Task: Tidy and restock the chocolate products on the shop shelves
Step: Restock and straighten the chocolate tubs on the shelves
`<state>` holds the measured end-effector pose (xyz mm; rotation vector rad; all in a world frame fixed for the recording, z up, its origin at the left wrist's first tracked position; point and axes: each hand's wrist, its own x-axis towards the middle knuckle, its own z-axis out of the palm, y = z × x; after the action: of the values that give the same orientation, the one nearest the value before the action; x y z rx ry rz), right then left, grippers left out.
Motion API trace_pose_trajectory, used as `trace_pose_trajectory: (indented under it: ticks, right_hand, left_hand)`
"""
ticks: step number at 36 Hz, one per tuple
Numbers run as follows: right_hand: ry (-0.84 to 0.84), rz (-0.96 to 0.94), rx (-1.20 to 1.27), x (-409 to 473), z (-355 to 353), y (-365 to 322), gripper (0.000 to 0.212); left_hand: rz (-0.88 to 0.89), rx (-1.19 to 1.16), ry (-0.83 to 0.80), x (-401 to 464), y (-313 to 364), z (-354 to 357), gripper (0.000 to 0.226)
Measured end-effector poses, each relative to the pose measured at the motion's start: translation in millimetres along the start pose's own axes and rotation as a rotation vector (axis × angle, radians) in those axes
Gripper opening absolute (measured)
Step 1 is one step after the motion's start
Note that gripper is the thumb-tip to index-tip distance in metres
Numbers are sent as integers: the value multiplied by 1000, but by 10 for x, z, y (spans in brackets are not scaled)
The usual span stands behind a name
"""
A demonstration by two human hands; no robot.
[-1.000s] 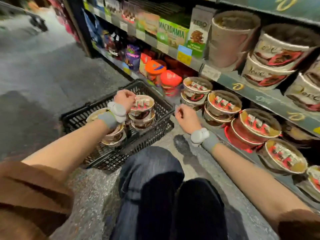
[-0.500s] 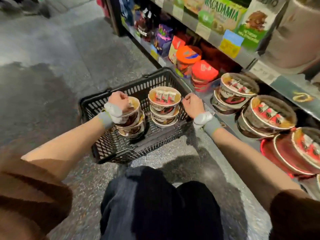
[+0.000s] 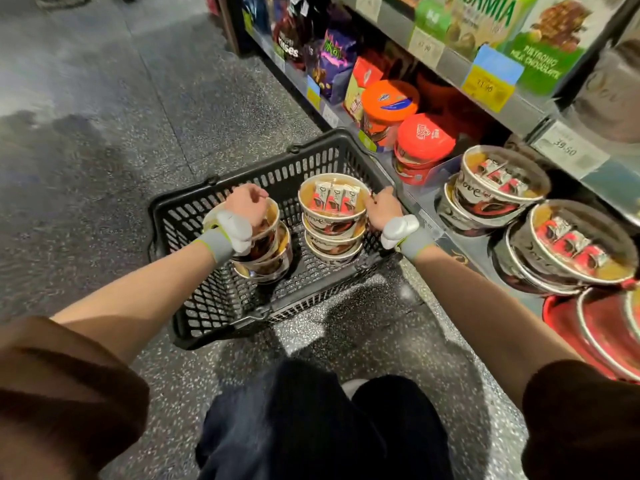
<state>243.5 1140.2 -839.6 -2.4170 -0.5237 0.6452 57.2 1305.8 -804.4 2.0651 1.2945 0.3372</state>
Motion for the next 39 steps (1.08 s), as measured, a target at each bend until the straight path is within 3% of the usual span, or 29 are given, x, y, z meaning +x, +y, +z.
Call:
trace_pose_trajectory:
  ticks: [4,8,14,23,26,29,35,39]
  right_hand:
    - [-35,-59,10,81,-15,11,33]
    - [-25,-86,-17,147,17,17,51]
    - [13,-90,51,66,-55,23,47]
    - [95,-33,373,-352,-560,67,39]
    - [87,26,430,-550,-766,112,27]
    - [90,43,437,-760,-938,196,43]
    - [186,89,601,-1252,-1201,437,22]
    - [258,134,667,-1601,-1281,624,30]
  left_hand:
    - [23,14,20,82,53,62,21]
    - [72,14,-11,211,198,181,20]
    - [90,25,-91,257,414,343,22]
    - [133,-279,-299,211,518,359,34]
    - [99,-387,-316,-113,821,231,33]
    - [99,-420,-299,-313,1011,224,51]
    - [186,-415,-385,-723,1307,253,51]
    - [295,-427,-446,-989,1470,322,43]
